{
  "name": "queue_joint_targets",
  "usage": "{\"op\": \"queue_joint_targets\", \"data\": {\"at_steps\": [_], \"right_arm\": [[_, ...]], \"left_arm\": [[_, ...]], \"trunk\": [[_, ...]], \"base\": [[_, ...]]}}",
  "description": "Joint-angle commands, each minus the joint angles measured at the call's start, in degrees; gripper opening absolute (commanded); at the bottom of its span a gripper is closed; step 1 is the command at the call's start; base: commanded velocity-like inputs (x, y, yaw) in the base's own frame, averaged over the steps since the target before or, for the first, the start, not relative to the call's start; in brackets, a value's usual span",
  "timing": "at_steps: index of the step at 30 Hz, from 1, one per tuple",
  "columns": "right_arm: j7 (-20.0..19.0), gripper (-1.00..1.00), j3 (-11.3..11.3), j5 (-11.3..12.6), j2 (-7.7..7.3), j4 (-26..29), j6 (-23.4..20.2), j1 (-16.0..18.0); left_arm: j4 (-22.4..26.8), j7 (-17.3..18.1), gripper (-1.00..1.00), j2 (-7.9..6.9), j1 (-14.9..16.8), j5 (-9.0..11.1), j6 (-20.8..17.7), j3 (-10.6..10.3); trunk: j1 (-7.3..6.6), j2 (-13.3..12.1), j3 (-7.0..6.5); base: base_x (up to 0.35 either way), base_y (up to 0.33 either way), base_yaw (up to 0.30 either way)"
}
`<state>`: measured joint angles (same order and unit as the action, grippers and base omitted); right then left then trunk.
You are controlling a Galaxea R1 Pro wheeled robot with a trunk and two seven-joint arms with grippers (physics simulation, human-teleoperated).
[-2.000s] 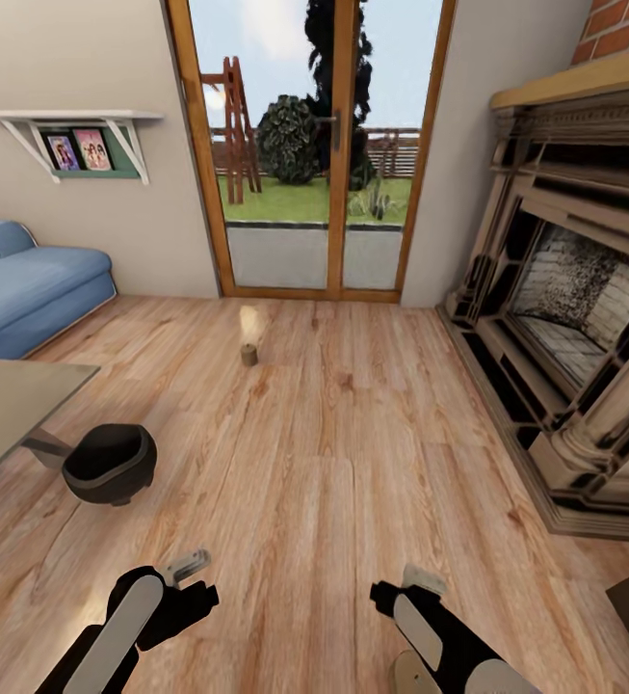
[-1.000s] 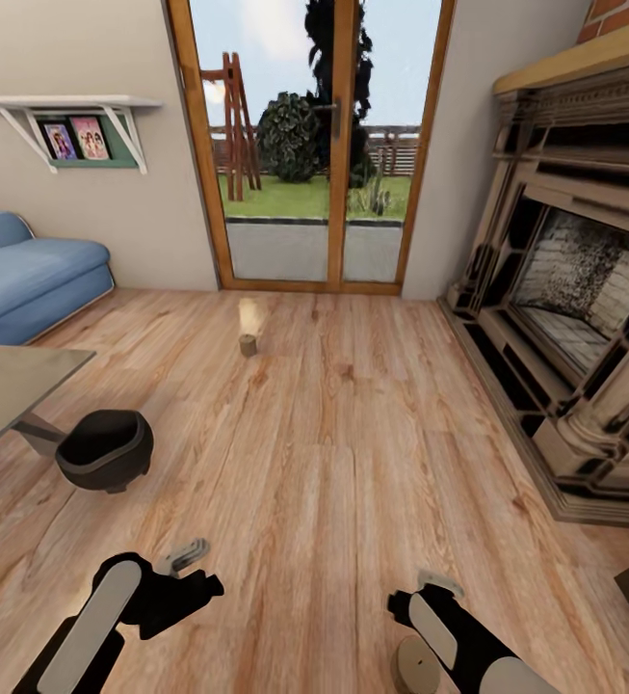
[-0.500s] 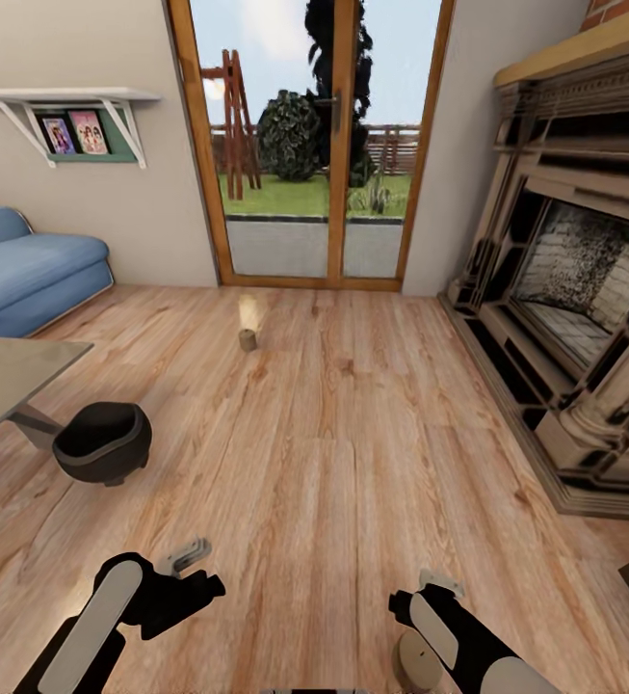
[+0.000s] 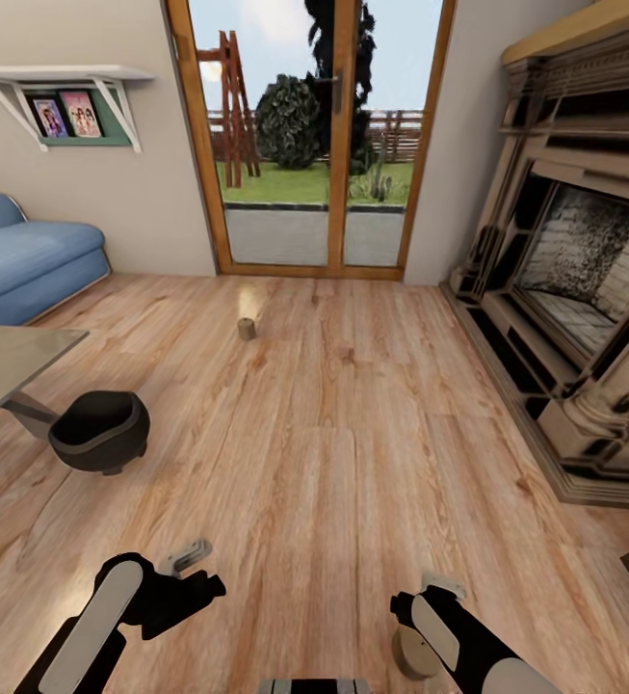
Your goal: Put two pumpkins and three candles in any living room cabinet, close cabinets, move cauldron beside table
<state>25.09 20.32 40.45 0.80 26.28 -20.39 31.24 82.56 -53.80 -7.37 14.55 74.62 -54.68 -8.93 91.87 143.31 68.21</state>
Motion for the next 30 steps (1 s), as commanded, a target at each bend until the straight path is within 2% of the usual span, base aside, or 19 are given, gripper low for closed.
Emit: {"op": "queue_joint_targets", "data": {"at_steps": [1, 6, 19, 23, 30], "right_arm": [[0.4, 1.00, 0.4, 0.4, -0.33, 0.0, -0.1, 0.0], [0.3, 1.00, 0.4, 0.3, -1.07, -0.2, 0.4, 0.0], [0.2, 1.00, 0.5, 0.3, -1.06, -0.6, 0.4, 0.0], [0.2, 1.00, 0.5, 0.3, -1.00, -1.3, 0.4, 0.0], [0.2, 1.00, 0.5, 0.3, -0.97, -1.5, 0.5, 0.0]], "left_arm": [[0.1, -0.6, 1.00, -0.04, 0.0, 0.5, 0.0, -0.1], [0.1, -0.6, 1.00, -0.03, 0.0, 0.5, 0.0, -0.1], [0.0, -0.6, 1.00, -0.01, 0.0, 0.5, 0.0, -0.3], [0.1, -0.6, 1.00, -0.01, 0.0, 0.5, 0.0, -0.3], [0.1, -0.5, 1.00, -0.06, 0.0, 0.5, 0.0, 0.0]], "trunk": [[0.01, 0.0, 0.28], [0.14, 0.1, 1.38], [0.48, 0.3, 4.26], [0.48, 0.3, 4.26], [0.63, 0.4, 5.59]], "base": [[0.000, 0.000, 0.000], [0.000, 0.000, 0.000], [0.000, 0.000, 0.000], [0.000, 0.000, 0.000], [0.000, 0.000, 0.000]]}}
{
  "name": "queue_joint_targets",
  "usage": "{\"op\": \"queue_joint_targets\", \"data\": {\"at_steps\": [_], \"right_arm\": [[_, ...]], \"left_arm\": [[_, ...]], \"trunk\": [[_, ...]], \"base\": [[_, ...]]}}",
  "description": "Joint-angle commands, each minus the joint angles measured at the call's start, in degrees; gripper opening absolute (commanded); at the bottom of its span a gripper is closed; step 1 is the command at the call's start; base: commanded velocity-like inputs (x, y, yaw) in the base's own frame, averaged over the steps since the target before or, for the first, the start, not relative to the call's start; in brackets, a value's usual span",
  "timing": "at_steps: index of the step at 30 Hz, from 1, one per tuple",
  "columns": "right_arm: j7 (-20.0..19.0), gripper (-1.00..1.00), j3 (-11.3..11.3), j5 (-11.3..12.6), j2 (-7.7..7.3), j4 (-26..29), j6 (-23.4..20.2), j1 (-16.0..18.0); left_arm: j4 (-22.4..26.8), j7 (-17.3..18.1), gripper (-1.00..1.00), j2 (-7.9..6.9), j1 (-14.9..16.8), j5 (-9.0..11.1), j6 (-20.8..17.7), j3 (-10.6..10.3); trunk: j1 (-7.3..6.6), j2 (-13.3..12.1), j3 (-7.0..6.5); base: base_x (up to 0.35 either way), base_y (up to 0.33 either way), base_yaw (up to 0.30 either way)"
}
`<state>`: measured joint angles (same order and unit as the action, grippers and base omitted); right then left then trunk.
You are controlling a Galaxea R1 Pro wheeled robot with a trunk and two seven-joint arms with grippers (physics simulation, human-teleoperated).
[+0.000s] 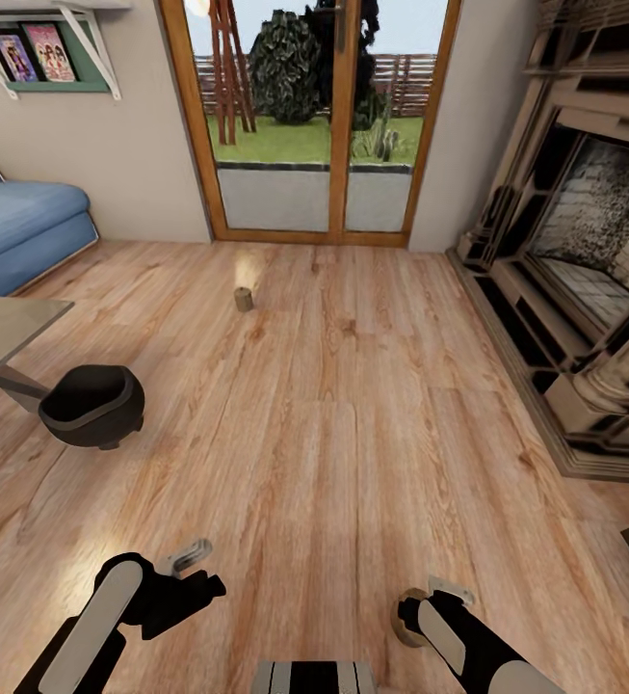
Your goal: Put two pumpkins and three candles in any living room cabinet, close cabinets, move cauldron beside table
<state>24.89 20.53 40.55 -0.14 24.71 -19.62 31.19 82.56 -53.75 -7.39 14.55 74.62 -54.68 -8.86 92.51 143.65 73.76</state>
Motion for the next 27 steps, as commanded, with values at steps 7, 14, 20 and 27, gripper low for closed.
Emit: {"op": "queue_joint_targets", "data": {"at_steps": [7, 14, 20, 27], "right_arm": [[0.3, 1.00, 0.3, 0.1, 0.05, 0.1, -0.2, 0.0], [0.3, 1.00, 0.3, 0.1, 0.05, 0.1, -0.2, 0.0], [0.3, 1.00, 0.4, 0.1, 0.05, 0.1, -0.2, 0.0], [0.3, 1.00, 0.4, 0.1, 0.05, 0.1, -0.2, 0.0]], "left_arm": [[0.0, 6.8, 1.00, -0.35, 0.0, 0.5, -0.1, 0.0], [-0.2, 16.4, 1.00, -1.01, 0.0, 0.4, -0.2, 2.3], [-0.4, 17.1, 1.00, -1.04, 0.0, 0.3, -0.2, 2.8], [-0.4, 17.1, 1.00, -1.01, 0.0, 0.3, -0.2, 2.8]], "trunk": [[-0.01, 0.0, 0.04], [-0.01, 0.0, 0.04], [-0.01, 0.0, 0.04], [-0.01, 0.0, 0.04]], "base": [[0.000, 0.000, 0.000], [0.031, 0.000, 0.000], [0.080, 0.039, 0.000], [0.100, 0.090, 0.000]]}}
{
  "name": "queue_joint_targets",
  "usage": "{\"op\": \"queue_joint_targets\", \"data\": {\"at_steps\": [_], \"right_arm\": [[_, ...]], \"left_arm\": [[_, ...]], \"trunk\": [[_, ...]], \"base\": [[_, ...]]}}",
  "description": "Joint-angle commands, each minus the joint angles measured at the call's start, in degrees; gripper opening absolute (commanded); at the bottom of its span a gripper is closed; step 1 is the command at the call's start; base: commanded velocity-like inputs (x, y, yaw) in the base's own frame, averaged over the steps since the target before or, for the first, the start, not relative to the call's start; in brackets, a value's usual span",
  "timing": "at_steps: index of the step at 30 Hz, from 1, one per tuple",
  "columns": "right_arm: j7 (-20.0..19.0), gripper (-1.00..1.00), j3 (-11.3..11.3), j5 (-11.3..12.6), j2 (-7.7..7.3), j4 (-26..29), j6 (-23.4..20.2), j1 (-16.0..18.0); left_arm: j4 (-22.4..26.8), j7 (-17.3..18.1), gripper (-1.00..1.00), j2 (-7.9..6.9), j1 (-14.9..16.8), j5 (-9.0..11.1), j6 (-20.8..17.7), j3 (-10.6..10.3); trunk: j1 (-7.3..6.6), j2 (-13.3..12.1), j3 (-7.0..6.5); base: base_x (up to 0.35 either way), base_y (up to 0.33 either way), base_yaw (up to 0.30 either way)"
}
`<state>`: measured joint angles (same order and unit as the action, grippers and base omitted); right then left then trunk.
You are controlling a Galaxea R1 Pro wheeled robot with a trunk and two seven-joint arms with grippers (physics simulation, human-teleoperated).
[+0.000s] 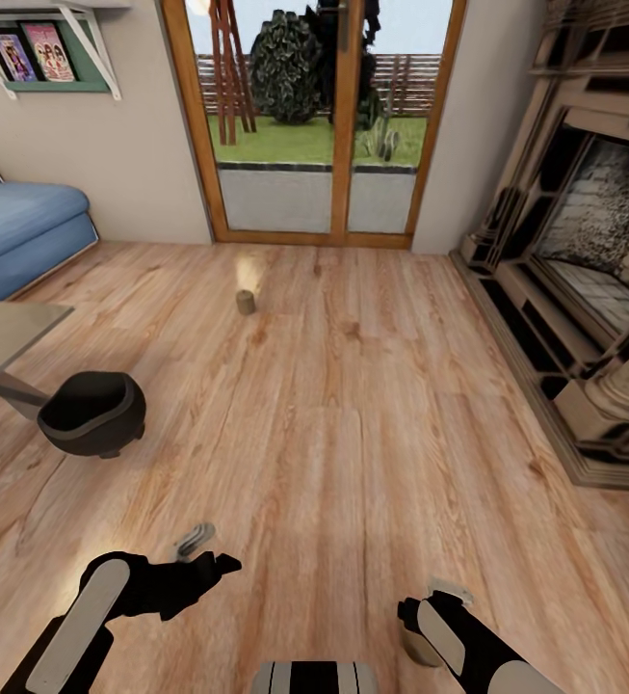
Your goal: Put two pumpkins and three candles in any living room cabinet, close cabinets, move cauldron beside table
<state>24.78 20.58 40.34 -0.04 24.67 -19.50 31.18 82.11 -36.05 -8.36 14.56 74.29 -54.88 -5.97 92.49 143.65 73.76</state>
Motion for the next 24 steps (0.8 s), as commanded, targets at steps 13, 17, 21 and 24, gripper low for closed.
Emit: {"op": "queue_joint_targets", "data": {"at_steps": [13, 17, 21, 24], "right_arm": [[0.4, 1.00, 0.3, 0.3, -0.12, 0.1, -0.3, 0.0], [0.4, 1.00, 0.3, -0.2, -0.13, -0.3, -0.3, 0.0], [0.4, 1.00, 0.0, -1.1, -0.13, -2.7, 1.4, 0.1], [0.4, 1.00, 0.0, -1.2, -0.13, -3.2, 2.3, 0.1]], "left_arm": [[-0.1, -0.7, 1.00, 0.24, 0.0, 0.5, 0.0, -0.7], [-0.1, -0.7, 1.00, 0.27, 0.0, 0.5, 0.0, -0.5], [-0.1, -0.7, 1.00, 0.27, 0.0, 0.5, 0.0, -0.4], [-0.1, -0.8, 1.00, 0.27, 0.0, 0.5, 0.0, -0.4]], "trunk": [[0.00, 0.0, 0.04], [0.00, 0.0, 0.04], [0.00, 0.0, 0.04], [0.00, 0.0, 0.04]], "base": [[0.025, 0.033, 0.000], [0.000, 0.000, 0.000], [0.000, 0.000, 0.000], [0.000, 0.000, 0.000]]}}
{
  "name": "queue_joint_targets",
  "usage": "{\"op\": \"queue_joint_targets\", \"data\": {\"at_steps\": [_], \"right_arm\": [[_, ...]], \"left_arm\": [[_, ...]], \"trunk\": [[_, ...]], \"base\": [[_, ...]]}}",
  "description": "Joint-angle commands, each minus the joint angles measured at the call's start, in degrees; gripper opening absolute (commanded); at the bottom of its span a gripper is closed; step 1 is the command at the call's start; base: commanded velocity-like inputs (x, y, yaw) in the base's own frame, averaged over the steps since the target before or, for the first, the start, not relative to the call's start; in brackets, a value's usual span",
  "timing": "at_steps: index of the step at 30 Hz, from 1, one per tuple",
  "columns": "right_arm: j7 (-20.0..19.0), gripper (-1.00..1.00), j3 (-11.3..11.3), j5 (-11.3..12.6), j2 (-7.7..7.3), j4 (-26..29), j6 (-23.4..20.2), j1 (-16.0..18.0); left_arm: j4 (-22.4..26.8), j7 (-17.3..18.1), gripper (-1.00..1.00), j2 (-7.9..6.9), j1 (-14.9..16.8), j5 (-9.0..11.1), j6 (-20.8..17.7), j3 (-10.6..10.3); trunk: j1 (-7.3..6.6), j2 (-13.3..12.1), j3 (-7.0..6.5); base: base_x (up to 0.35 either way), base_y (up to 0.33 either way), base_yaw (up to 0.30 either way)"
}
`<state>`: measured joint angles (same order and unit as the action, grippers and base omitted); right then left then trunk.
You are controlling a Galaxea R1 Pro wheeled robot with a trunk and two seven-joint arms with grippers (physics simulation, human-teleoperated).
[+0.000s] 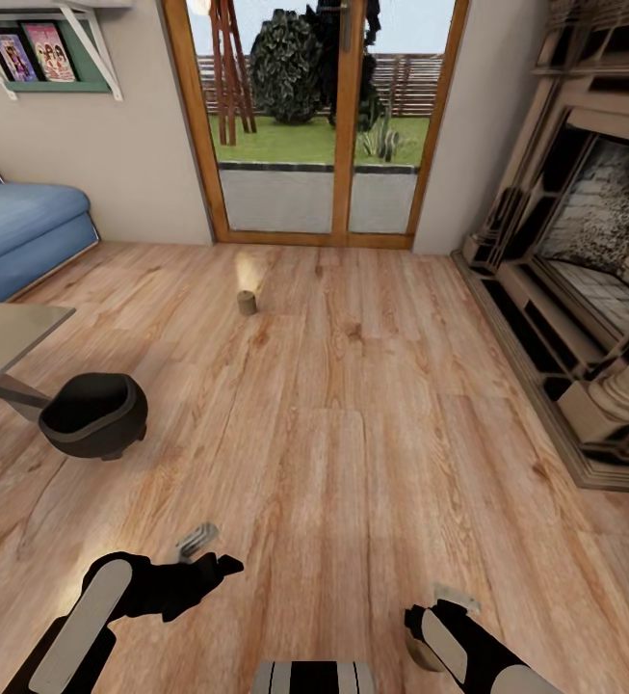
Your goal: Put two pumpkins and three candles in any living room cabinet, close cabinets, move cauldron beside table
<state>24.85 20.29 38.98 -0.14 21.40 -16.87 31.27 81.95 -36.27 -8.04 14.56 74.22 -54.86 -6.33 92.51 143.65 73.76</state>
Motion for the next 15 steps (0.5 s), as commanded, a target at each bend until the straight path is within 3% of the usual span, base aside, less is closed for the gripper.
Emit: {"op": "queue_joint_targets", "data": {"at_steps": [1, 15], "right_arm": [[0.4, 1.00, 0.3, 0.2, -0.05, 0.1, -0.2, 0.0], [0.4, 1.00, 0.3, 0.1, -0.03, 0.0, 0.4, 0.0]], "left_arm": [[0.1, -0.6, 1.00, -0.04, 0.0, 0.6, 0.0, -0.1], [0.1, -0.7, 1.00, -0.04, 0.0, 0.6, 0.0, -0.1]], "trunk": [[0.01, 0.0, 0.26], [0.17, 0.1, 1.59]], "base": [[0.000, 0.000, 0.000], [0.000, 0.000, 0.000]]}}
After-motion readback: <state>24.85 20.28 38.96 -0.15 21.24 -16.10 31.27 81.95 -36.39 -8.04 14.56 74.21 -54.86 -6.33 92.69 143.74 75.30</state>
